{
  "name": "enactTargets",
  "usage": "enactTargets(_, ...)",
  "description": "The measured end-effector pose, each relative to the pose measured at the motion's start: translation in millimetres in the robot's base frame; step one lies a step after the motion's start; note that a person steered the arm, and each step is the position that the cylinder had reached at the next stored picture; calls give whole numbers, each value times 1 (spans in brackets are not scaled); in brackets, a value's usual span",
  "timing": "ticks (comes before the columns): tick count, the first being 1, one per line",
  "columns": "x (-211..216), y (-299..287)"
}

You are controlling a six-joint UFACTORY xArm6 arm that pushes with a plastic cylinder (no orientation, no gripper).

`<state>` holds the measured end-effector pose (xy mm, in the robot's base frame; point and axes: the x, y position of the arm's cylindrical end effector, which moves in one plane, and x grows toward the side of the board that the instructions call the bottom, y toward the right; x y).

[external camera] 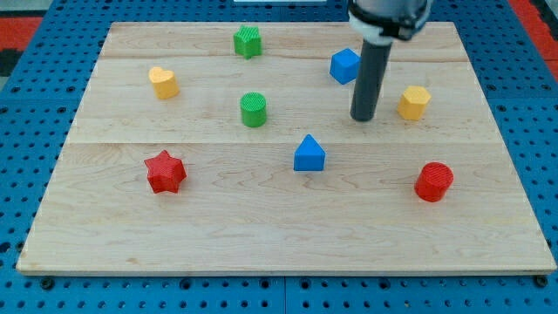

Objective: Slide the red star diagonally bottom left to the yellow heart

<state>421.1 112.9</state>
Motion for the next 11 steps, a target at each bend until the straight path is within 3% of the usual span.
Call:
enactTargets(1,62,-35)
enactTargets(2,81,-63)
enactTargets(3,102,-129)
enactTargets(5,76,-260)
enactTargets(7,92,-304)
enactTargets(9,37,-305)
enactTargets(11,101,-383)
